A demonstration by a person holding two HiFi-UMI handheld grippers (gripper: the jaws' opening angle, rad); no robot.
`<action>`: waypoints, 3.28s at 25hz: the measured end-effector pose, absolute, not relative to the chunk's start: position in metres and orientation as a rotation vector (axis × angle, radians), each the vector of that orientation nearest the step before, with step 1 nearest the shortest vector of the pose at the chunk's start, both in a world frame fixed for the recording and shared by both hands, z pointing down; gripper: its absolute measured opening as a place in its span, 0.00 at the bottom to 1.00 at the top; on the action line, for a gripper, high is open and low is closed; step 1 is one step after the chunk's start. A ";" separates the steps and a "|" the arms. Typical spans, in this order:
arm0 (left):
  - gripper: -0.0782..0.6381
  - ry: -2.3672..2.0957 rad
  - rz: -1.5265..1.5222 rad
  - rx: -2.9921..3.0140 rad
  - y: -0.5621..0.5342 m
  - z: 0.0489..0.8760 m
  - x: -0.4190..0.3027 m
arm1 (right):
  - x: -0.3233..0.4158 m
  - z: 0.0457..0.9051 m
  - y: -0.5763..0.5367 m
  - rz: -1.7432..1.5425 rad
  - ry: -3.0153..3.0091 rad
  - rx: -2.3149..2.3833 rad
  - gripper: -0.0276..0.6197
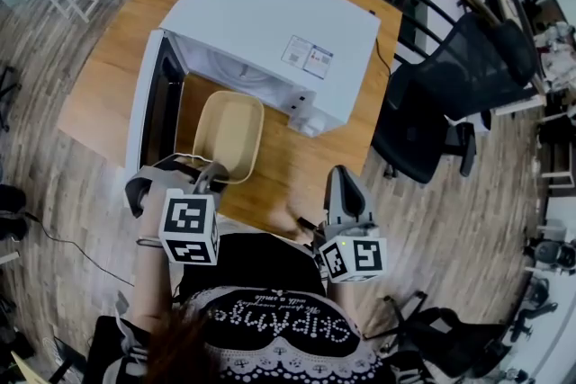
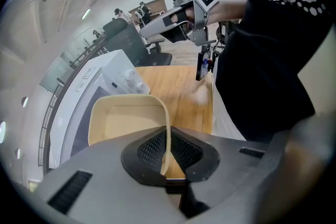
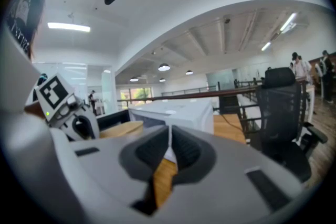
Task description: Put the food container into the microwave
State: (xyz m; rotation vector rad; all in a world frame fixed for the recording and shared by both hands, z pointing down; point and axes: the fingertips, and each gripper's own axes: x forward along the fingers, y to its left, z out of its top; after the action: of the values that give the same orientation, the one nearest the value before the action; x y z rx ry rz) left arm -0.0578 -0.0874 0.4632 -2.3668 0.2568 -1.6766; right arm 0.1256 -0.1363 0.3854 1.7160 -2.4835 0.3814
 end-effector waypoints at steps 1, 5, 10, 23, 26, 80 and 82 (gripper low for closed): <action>0.17 0.257 -1.677 -2.366 -0.088 0.464 -0.058 | 0.126 0.385 -0.136 0.380 -2.482 1.720 0.10; 0.17 0.252 -1.662 -2.372 -0.090 0.466 -0.056 | 0.126 0.387 -0.135 0.380 -2.473 1.731 0.10; 0.17 0.213 -1.667 -2.353 -0.100 0.471 -0.053 | 0.128 0.387 -0.134 0.380 -2.466 1.752 0.10; 0.17 0.109 -1.689 -2.353 -0.160 0.510 -0.039 | 0.144 0.386 -0.134 0.378 -2.422 1.817 0.10; 0.17 0.106 -1.706 -2.358 -0.177 0.527 -0.037 | 0.149 0.388 -0.136 0.381 -2.403 1.836 0.10; 0.31 0.348 -1.624 -2.258 -0.335 0.590 -0.035 | 0.159 0.423 -0.154 0.541 -2.260 1.853 0.10; 0.32 0.357 -1.619 -2.260 -0.335 0.588 -0.035 | 0.159 0.423 -0.153 0.539 -2.263 1.852 0.10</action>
State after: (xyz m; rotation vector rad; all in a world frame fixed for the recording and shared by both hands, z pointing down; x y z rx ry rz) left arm -0.0349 -0.3345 0.5882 -2.2603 0.3570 -1.6190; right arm 0.1587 -0.1532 0.4228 1.8517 -2.2628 0.5389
